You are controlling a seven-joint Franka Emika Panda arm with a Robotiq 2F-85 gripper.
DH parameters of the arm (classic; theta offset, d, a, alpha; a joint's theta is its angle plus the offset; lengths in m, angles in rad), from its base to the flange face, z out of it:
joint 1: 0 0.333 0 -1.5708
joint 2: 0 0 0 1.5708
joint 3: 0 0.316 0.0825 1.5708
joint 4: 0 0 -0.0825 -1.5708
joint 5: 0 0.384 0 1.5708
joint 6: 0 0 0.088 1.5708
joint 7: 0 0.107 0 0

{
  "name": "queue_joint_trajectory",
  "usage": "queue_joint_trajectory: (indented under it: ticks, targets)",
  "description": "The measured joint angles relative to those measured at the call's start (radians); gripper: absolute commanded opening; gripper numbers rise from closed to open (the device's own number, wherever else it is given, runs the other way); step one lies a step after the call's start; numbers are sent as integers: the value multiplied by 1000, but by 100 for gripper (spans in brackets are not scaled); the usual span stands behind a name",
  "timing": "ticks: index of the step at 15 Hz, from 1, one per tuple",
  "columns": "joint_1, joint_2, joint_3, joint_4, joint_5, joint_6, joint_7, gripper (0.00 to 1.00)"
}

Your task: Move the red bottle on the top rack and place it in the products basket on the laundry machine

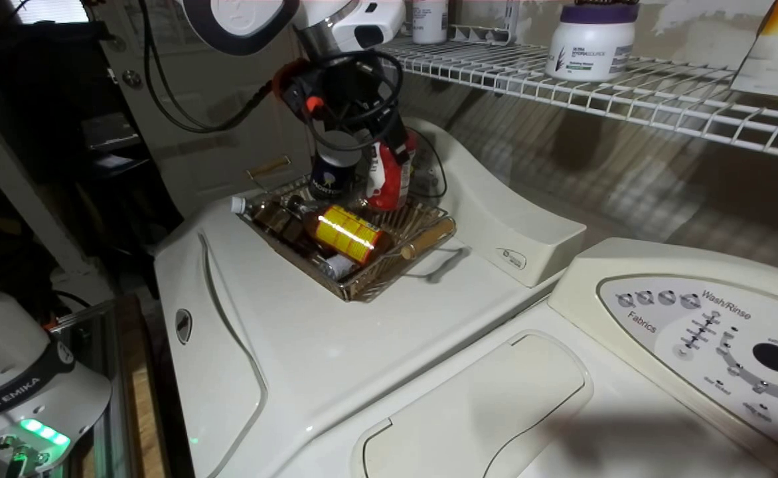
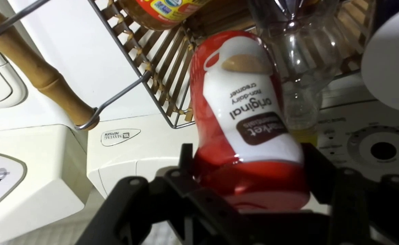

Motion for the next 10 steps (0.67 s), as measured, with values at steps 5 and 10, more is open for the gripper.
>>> queue_joint_trajectory:
  ticks: [5,10]
  targets:
    - [-3,39,0,-8,6,60,34,52]
    - [-10,72,0,-7,6,81,68,52]
